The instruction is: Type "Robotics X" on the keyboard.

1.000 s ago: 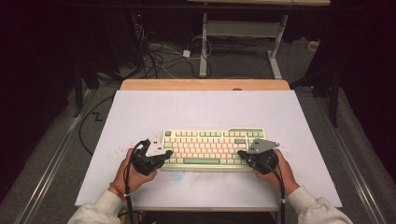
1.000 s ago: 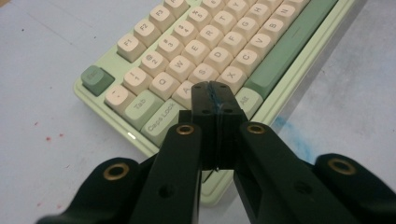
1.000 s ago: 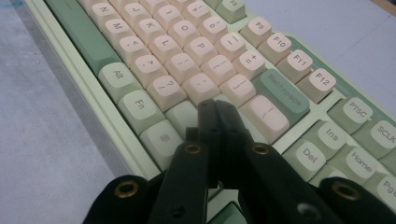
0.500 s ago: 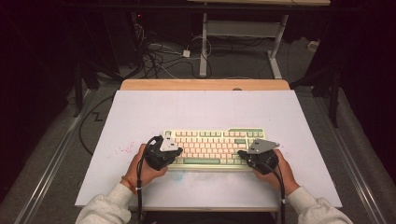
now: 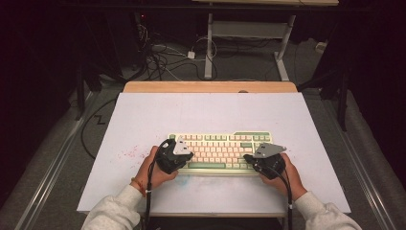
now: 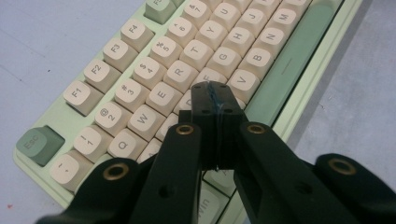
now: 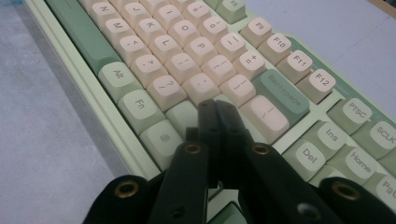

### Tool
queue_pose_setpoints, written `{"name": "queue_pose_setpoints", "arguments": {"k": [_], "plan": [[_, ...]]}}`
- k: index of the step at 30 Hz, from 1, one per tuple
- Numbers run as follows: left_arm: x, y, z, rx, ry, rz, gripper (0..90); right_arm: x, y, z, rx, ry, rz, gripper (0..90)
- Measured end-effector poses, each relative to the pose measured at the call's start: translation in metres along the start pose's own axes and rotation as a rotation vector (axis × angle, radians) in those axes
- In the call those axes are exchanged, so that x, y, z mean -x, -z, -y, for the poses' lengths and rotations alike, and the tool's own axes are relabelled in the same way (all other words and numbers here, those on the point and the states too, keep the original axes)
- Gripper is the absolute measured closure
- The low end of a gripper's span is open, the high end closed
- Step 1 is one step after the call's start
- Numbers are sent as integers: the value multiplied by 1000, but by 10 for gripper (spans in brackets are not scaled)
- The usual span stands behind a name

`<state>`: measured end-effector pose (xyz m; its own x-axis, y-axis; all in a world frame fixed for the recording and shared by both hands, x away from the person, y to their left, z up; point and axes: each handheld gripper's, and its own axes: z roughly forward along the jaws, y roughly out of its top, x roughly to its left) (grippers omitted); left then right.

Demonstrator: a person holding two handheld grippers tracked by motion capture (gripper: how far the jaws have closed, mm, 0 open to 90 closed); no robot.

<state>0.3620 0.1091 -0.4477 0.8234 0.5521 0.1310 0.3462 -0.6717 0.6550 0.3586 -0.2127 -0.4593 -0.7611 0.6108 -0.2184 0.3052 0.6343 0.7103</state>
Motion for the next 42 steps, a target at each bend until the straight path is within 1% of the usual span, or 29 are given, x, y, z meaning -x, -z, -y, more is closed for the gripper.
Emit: {"name": "queue_pose_setpoints", "arguments": {"k": [5,6,11,14,15,17,19,21,22,24,25,26,27,30,31,33,42], "plan": [[0,0,-1,-5,-7,0,874,0,0,0,-1,1,0,900],[1,-1,-1,-5,-7,-6,874,0,0,0,-1,1,0,900],[0,-1,0,-10,-5,0,874,0,0,0,-2,3,-1,900],[1,-3,1,-18,-11,-6,872,0,0,0,-3,7,-1,900],[1,-3,1,-18,-11,-10,872,0,0,0,-2,1,0,900],[1,-2,1,-15,-12,-9,872,0,0,0,-3,7,-1,900],[0,0,0,-1,-5,-10,872,0,0,0,-2,1,0,900],[-1,2,0,0,-6,-8,871,0,0,0,-3,4,-1,900],[0,1,0,-7,-7,-7,872,0,0,0,-2,4,-1,900],[1,-6,2,-48,-24,-5,872,0,0,0,-3,4,-1,900],[2,-7,3,-40,-27,-13,875,0,0,0,-4,4,-1,900],[2,-6,3,-44,-26,-11,874,0,0,0,-2,6,0,900],[2,-4,2,-38,-28,-19,865,0,0,0,-1,5,0,900],[0,4,0,1,-15,-31,861,0,0,-1,-4,6,-4,900],[0,6,0,8,-11,-33,861,0,0,-1,-7,4,-4,900],[-1,9,0,19,-10,-41,861,0,0,-1,-7,14,1,900],[-2,11,0,27,-14,-49,835,0,1,-1,-8,16,1,900]]}}
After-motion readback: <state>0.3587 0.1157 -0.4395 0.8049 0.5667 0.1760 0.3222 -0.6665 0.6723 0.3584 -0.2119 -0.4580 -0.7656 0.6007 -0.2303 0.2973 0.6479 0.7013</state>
